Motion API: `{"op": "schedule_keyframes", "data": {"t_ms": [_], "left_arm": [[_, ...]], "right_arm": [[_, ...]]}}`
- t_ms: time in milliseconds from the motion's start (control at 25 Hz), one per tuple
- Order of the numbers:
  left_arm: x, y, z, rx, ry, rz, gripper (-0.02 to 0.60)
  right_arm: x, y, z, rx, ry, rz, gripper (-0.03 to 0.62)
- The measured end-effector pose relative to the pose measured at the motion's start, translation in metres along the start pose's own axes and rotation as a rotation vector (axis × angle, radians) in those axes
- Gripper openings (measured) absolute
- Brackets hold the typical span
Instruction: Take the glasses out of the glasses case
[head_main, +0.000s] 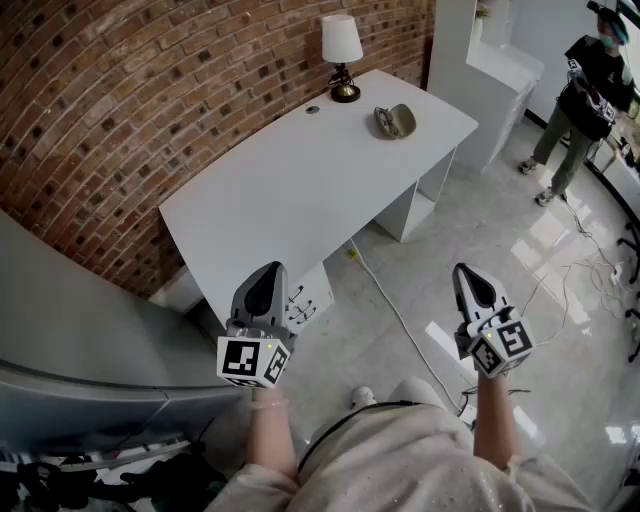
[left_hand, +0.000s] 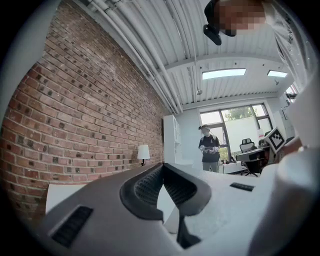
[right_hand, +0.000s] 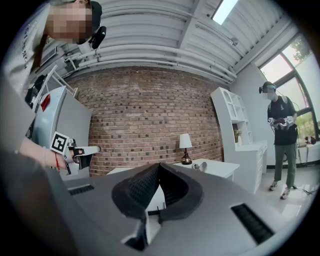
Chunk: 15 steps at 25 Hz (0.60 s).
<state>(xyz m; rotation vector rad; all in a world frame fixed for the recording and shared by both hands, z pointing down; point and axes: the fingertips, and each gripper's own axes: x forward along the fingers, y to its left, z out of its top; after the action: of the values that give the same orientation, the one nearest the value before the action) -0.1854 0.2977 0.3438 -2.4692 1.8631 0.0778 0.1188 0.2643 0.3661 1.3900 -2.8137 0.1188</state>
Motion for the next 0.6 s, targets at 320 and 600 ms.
{"op": "schedule_keyframes", "data": {"t_ms": [320, 600], "left_arm": [[0.014, 0.002, -0.024, -0.052, 0.022, 0.022, 0.005], [0.055, 0.013, -0.027, -0.047, 0.031, 0.057, 0.005]], "right_arm": [[0.010, -0.016, -0.007, 0.001, 0.011, 0.001, 0.003], [0.046, -0.051, -0.013, 0.022, -0.006, 0.005, 0.003]]}}
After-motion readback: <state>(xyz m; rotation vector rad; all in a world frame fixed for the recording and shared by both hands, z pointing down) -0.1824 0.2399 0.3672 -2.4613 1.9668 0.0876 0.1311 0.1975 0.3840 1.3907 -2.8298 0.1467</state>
